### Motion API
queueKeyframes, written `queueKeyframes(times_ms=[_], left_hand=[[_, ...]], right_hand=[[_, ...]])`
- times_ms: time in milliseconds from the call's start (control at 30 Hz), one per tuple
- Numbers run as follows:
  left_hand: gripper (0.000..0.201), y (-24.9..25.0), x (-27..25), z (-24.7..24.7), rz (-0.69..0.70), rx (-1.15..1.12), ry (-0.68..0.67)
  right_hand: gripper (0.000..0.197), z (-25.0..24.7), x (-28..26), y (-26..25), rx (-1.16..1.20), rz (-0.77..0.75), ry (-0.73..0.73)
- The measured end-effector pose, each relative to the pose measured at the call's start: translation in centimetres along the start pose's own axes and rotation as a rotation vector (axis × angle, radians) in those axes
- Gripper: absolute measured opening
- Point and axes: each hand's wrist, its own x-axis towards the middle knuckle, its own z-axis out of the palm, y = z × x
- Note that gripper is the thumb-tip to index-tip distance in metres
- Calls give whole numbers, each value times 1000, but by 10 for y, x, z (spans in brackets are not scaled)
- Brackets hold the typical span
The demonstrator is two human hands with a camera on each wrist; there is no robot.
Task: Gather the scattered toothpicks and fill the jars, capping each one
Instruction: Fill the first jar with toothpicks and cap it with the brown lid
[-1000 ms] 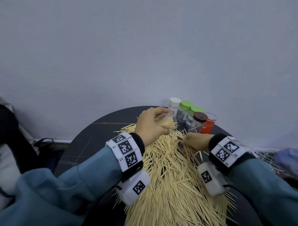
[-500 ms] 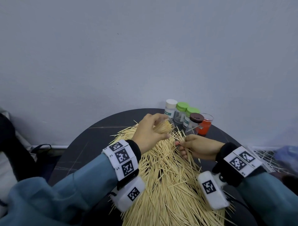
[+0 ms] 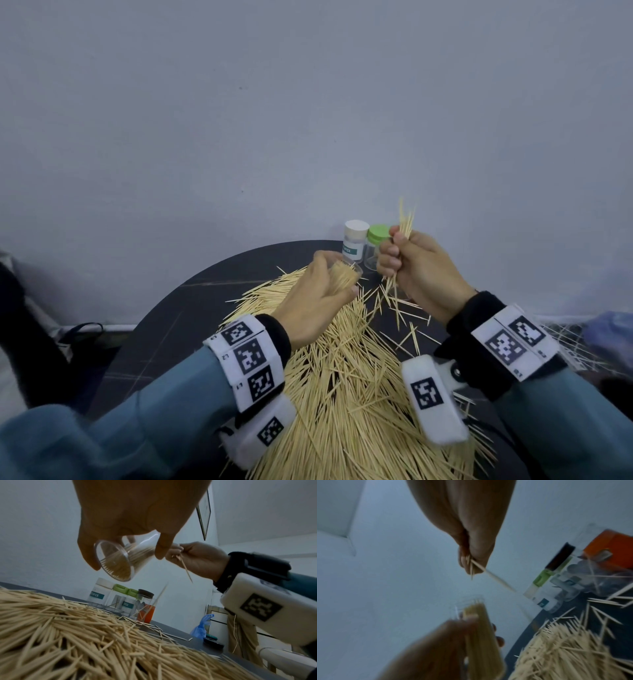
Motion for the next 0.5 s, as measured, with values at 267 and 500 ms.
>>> queueKeyframes(times_ms=[267,500], left_hand=[[46,1,-3,5,48,55,-131],[41,6,-4,4,89,-86,-51]], right_hand=[[27,14,-3,-15,126,-274,95],[21,9,-11,21,-197,-236,59]])
